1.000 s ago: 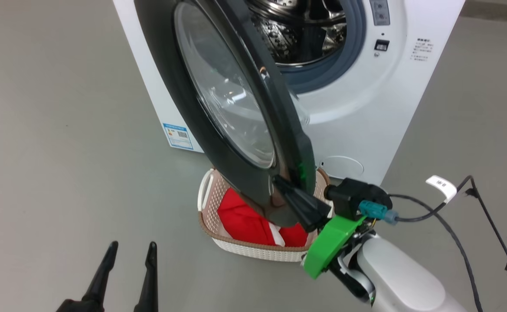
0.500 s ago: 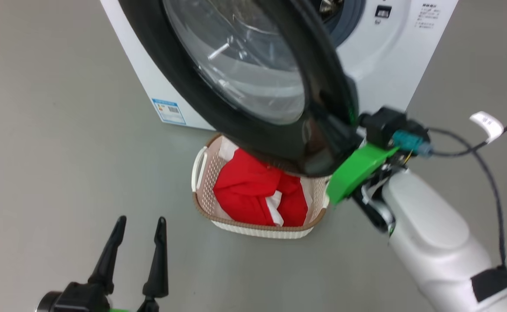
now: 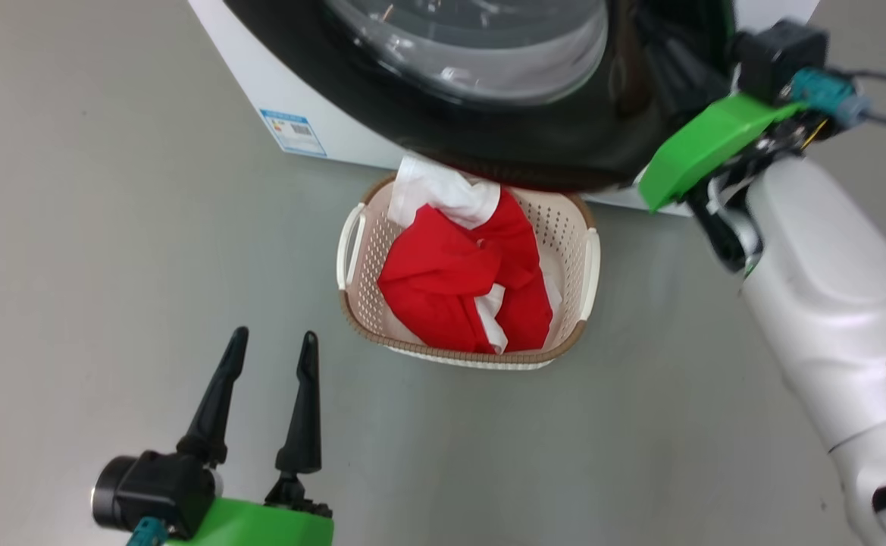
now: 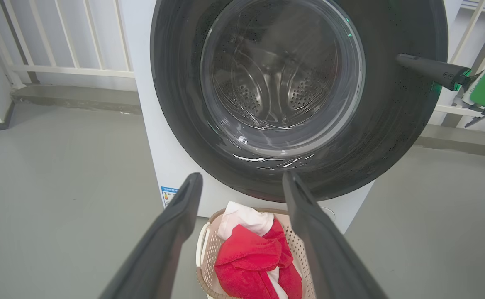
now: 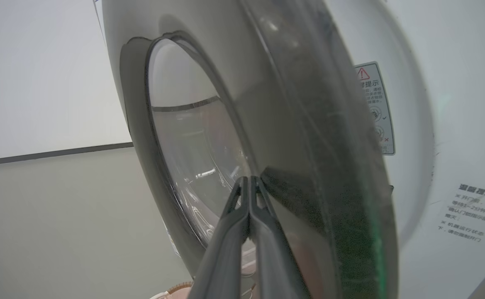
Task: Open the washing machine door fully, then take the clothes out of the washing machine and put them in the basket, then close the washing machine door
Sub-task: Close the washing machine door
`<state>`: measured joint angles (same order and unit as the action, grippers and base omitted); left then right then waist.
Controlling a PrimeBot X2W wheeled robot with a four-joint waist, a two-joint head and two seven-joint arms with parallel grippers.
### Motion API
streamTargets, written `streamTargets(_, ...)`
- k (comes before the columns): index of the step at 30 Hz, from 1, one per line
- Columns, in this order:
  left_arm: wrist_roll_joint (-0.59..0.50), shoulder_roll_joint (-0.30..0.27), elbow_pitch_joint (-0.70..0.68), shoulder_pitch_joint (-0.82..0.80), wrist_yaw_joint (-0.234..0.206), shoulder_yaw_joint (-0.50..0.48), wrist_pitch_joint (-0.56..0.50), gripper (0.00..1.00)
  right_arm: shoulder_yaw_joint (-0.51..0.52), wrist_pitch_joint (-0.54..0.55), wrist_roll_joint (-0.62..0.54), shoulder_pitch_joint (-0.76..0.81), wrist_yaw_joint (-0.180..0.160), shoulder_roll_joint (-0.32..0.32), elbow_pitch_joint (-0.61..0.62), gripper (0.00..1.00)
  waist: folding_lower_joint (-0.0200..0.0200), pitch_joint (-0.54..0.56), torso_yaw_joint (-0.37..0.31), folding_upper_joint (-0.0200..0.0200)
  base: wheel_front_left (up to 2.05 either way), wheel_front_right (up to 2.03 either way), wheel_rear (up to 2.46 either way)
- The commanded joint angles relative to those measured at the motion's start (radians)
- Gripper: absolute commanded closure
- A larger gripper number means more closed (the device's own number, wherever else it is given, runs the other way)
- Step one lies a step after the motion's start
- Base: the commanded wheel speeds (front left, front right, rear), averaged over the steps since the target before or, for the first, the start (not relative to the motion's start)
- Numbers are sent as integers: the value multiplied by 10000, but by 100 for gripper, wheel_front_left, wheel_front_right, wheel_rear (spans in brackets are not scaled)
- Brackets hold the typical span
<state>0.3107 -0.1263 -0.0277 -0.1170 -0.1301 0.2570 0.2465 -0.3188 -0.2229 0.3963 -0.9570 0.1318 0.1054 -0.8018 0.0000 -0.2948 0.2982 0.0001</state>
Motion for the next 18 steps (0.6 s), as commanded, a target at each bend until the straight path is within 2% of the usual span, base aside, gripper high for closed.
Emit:
streamTargets(1,-5,-60,-131,-370,90,-285,112,0,66,-133,-161,-486,-11,-25,-5,100,0,-277,94,-1,0,0,0)
streamTargets(18,-342,465,172,-952,621,-347,151,0,563,-365,-297,-2556,-11,691,-1842,100,0,-822,439,-1,0,0,0)
